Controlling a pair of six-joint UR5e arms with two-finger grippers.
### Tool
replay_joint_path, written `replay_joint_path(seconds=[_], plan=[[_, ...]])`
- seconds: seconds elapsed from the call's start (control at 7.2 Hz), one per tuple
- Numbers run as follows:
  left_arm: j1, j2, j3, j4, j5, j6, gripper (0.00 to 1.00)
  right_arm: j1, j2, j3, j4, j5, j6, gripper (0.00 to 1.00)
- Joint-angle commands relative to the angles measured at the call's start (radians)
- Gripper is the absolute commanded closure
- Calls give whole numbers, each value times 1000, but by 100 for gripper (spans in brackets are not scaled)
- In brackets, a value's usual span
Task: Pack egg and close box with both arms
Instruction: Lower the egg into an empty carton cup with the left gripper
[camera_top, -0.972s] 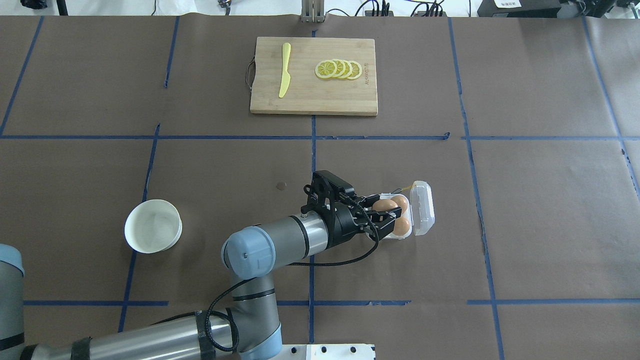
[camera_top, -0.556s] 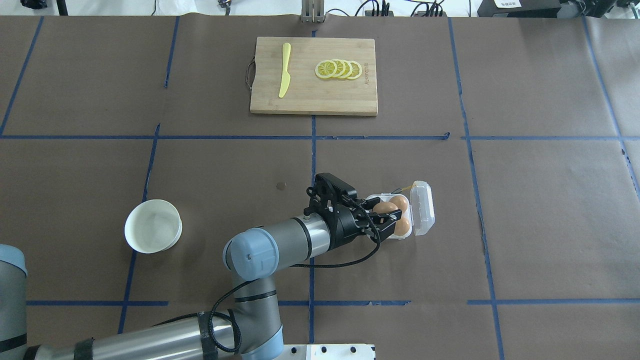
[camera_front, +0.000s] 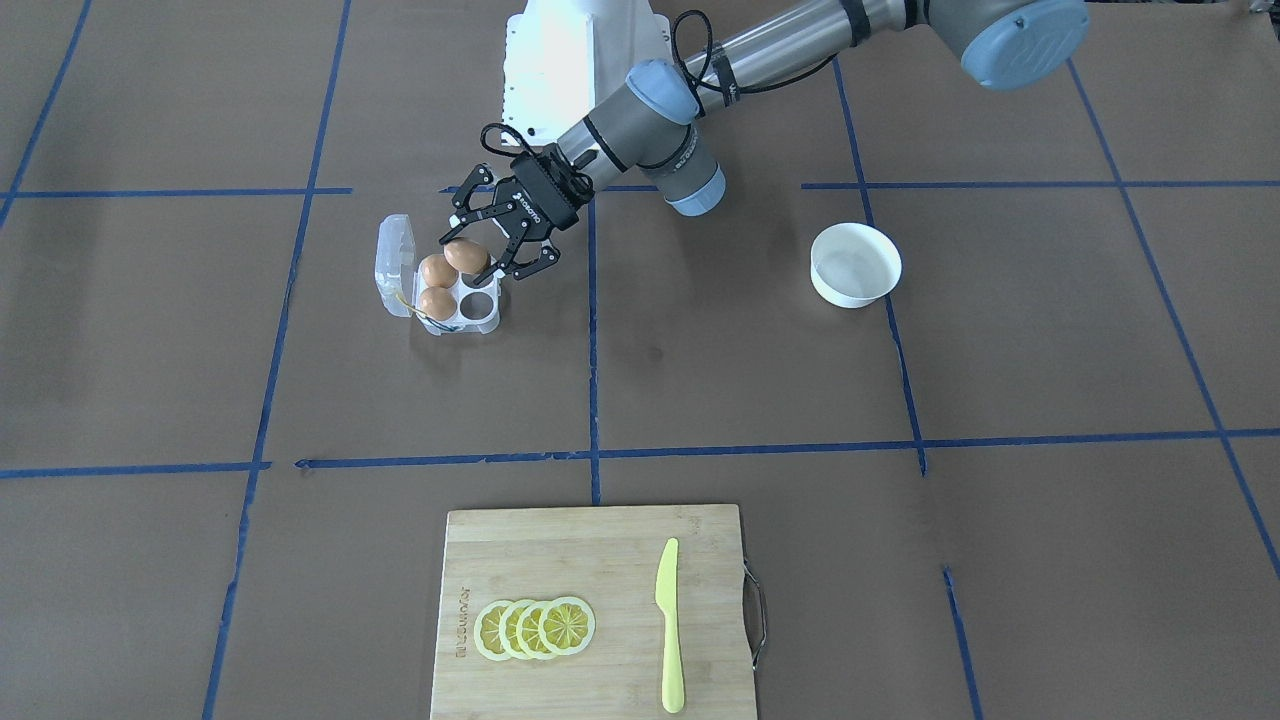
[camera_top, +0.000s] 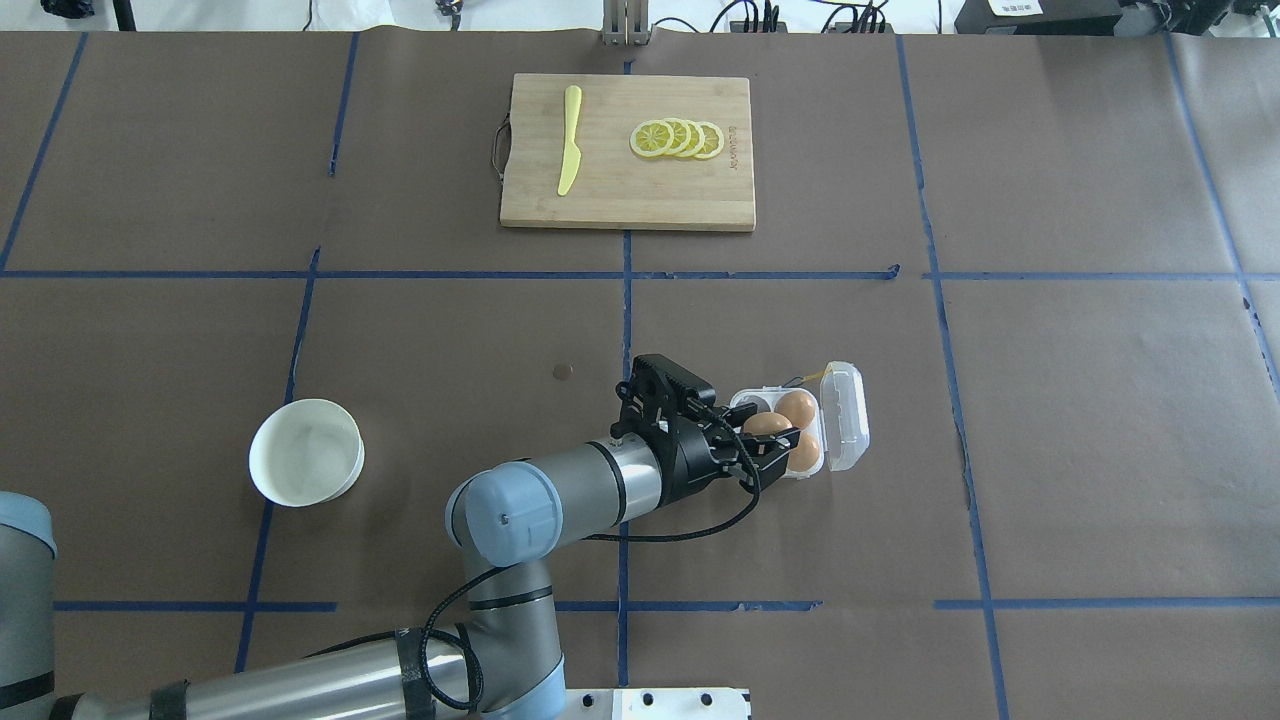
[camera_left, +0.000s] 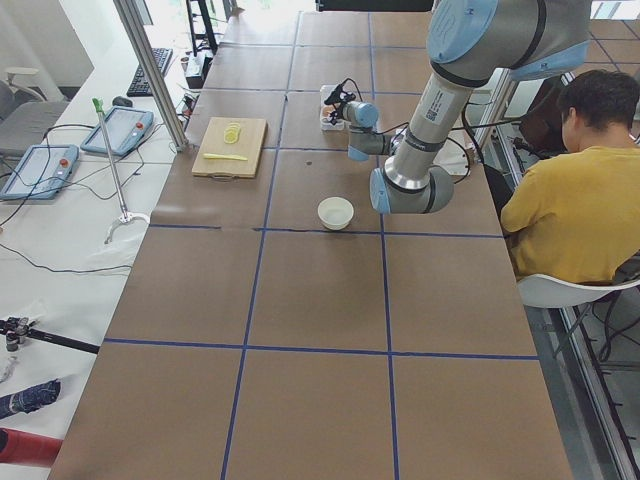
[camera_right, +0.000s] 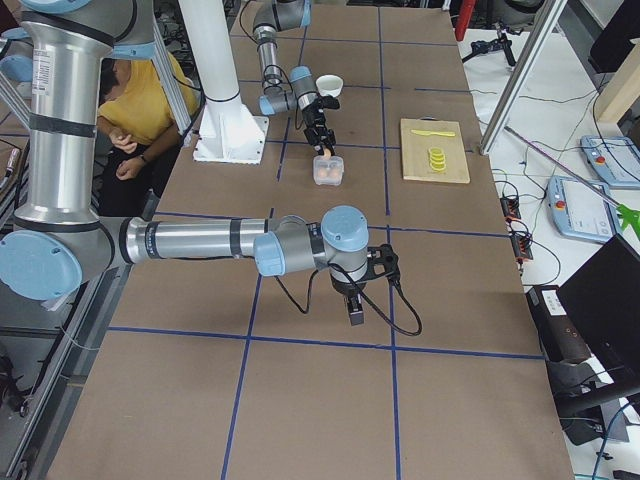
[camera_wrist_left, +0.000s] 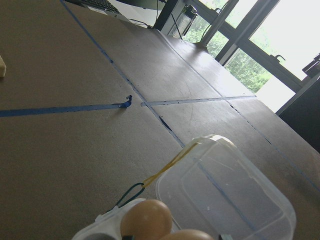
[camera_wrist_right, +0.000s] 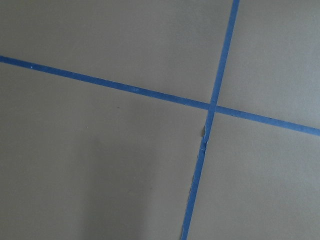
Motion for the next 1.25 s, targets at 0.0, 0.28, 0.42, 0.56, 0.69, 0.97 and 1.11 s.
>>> replay_joint_path(seconds=[0.0,0.28,0.42,0.56,0.69,0.97,1.11], plan=[[3,0,-1,1,0,0,66,0,-1,0,0,-1,0,0],[3,0,-3,1,2,0,56,0,-1,0,0,0,0,0],[5,0,-3,1,2,0,50,0,-1,0,0,-1,0,0],[5,0,-3,1,2,0,45,0,-1,0,0,0,0,0],[5,0,-3,0,2,0,40,0,-1,0,0,-1,0,0],[5,0,-6,0,2,0,35,0,-1,0,0,-1,0,0],[5,0,-6,0,2,0,34,0,-1,0,0,-1,0,0]])
